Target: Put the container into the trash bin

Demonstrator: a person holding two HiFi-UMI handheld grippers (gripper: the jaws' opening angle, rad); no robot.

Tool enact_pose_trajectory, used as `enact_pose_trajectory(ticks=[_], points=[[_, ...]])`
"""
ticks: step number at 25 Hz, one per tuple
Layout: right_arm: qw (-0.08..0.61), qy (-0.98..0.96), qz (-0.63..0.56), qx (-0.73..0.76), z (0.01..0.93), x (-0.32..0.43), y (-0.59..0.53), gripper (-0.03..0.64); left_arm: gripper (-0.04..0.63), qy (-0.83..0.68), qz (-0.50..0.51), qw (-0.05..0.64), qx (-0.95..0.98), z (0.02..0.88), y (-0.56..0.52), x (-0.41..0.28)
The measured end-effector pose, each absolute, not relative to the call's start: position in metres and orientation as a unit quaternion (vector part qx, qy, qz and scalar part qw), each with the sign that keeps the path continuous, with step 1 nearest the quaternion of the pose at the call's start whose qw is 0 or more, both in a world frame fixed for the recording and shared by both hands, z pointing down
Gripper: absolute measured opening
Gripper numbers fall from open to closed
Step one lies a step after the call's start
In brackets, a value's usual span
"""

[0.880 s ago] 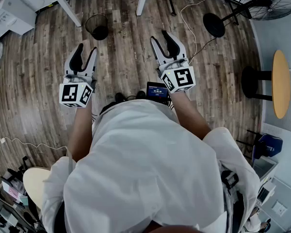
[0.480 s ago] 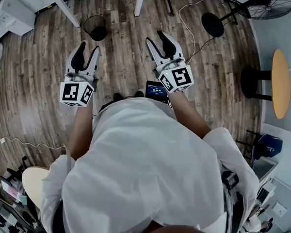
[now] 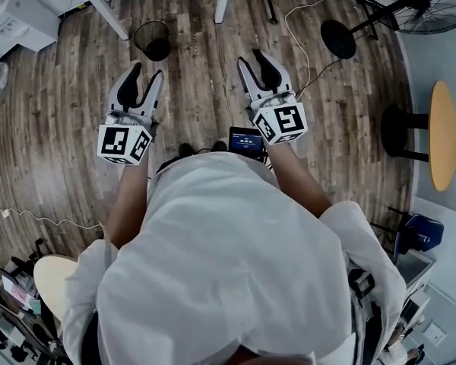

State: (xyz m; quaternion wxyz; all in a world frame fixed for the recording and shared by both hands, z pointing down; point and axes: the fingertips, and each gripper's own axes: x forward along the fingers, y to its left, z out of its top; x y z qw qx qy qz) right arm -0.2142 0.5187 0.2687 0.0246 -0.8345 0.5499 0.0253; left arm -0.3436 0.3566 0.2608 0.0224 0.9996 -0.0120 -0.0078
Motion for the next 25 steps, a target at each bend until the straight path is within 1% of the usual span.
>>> enact_pose_trajectory(ticks=[12,25], points=[[0.022,0.546,0.031,-0.837,0.269,-0.208,0.522,0.149,0.207,-0.022,0.0,0.019,1.0,0.265,0.357,-0.341],[0.026,0.545,0.027,-0.837,0.271,-0.2,0.522,0.149,0.207,-0.024,0.008,0.011,1.0,0.267,0.359,-0.336]])
